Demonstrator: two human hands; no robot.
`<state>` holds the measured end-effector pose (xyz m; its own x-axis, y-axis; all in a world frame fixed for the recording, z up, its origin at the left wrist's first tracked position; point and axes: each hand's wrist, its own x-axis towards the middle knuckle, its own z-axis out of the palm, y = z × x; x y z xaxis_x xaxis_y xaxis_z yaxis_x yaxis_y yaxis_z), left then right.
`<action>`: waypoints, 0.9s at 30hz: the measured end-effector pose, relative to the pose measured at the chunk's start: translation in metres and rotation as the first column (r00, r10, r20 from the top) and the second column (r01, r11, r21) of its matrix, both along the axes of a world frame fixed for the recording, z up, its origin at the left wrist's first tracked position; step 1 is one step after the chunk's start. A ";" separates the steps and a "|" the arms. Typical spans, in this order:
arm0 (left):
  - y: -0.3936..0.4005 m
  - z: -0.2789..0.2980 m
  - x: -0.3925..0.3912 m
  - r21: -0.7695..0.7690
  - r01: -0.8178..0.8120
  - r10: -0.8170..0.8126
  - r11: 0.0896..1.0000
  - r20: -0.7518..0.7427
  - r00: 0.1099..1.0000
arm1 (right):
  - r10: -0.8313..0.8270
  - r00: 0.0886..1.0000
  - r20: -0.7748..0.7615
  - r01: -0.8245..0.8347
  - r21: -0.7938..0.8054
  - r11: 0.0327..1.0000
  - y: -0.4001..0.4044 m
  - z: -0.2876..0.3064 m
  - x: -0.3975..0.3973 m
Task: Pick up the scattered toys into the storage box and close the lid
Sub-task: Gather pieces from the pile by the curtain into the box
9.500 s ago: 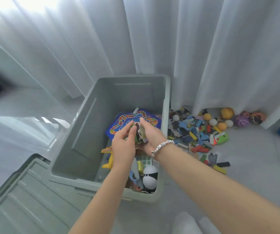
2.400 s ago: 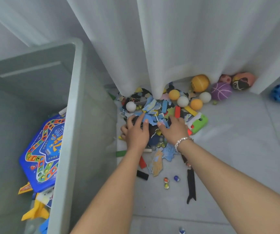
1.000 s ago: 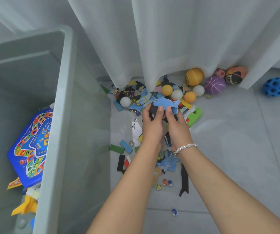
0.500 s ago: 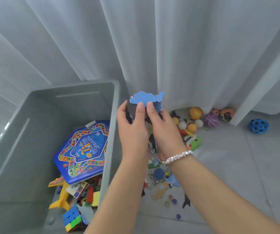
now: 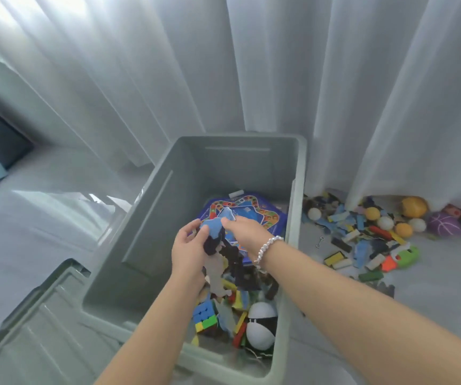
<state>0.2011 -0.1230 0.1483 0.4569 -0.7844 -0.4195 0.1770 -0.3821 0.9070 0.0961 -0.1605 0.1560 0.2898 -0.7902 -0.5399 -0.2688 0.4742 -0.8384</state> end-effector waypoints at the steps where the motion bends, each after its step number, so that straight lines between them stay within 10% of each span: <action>1: 0.002 -0.006 0.005 0.028 -0.012 0.011 1.000 0.014 1.000 | 0.045 0.998 -0.051 -0.045 -0.014 0.999 0.002 -0.002 0.001; 17: 0.005 0.042 -0.119 -0.177 0.352 -0.284 0.919 0.323 0.903 | -0.339 0.934 -0.113 0.230 -0.537 0.812 0.049 0.029 -0.121; 27: -0.037 -0.019 -0.252 0.126 0.485 -0.495 0.865 0.368 0.787 | -0.359 0.817 -0.451 0.148 -0.437 0.887 0.040 -0.029 -0.266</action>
<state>-0.0513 -0.1600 0.1291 0.1389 -0.9383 -0.3169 -0.3911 -0.3459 0.8529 -0.1698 -0.1206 0.1272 -0.1814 -0.9617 -0.2056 -0.6165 0.2741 -0.7382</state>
